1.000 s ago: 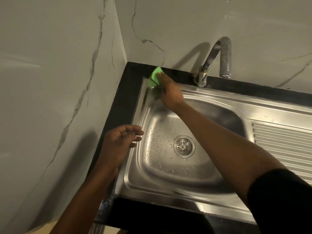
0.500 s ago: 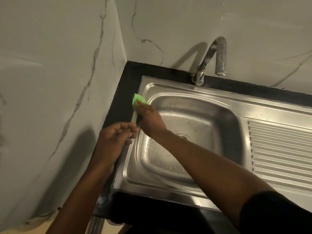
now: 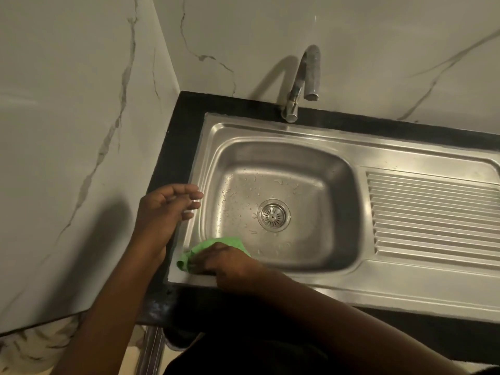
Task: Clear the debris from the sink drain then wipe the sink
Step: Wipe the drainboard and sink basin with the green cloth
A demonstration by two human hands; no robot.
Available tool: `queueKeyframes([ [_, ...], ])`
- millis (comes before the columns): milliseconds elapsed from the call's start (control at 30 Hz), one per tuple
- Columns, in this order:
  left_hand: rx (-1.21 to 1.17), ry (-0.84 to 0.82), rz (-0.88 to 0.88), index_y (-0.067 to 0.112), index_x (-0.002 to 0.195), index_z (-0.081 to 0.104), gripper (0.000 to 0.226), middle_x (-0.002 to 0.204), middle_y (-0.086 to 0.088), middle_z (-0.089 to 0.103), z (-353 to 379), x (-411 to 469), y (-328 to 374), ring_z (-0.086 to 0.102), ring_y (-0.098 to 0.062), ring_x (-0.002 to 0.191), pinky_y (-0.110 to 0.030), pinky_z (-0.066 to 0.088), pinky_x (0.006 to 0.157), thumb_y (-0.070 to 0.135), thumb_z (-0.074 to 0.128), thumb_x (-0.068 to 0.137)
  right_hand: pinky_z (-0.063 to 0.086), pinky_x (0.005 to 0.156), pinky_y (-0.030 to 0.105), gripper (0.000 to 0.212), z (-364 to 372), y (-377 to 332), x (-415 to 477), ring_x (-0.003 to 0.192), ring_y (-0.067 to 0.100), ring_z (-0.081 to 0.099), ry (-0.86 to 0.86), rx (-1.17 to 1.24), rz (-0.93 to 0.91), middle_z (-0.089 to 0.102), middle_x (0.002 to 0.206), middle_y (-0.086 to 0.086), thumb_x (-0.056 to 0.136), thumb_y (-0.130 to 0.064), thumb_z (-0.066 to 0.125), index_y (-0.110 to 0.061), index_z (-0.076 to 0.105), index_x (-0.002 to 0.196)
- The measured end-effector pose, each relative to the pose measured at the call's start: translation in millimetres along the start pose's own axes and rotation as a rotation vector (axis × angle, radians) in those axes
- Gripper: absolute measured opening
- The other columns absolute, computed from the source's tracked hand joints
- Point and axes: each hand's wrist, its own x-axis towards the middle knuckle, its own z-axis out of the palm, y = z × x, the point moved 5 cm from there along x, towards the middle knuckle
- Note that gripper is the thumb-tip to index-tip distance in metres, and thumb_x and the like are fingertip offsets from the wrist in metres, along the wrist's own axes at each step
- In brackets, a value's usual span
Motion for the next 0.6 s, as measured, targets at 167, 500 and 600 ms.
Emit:
queueKeyframes([
  [167,-0.016,-0.036,0.012,0.029,0.096,0.083,0.032,0.102,-0.002,0.084,8,-3,0,0.08,-0.023,0.096,-0.038,0.06,0.086,0.005,0.062,0.097,0.049,0.108,0.034,0.038,-16,24,-39,0.119,0.026,0.069,0.098,0.239,0.044,0.076,0.121,0.011,0.081,0.013,0.062,-0.004,0.08,0.11],
  [500,-0.057,-0.082,0.002,0.019,0.108,0.079,0.026,0.104,-0.004,0.083,21,-4,-14,0.08,-0.024,0.097,-0.033,0.058,0.08,0.003,0.061,0.099,0.043,0.06,0.023,0.031,-79,140,-132,0.054,0.005,0.055,-0.155,0.167,0.597,0.072,0.063,0.003,0.08,0.008,0.052,0.0,0.081,0.085],
  [600,-0.06,-0.099,-0.003,0.02,0.107,0.079,0.027,0.105,-0.005,0.083,28,-6,-18,0.08,-0.024,0.097,-0.033,0.058,0.08,0.003,0.06,0.099,0.046,0.07,0.02,0.023,-128,158,-138,0.076,0.013,0.066,-0.297,-0.166,0.579,0.078,0.089,0.006,0.084,0.002,0.064,-0.002,0.082,0.097],
])
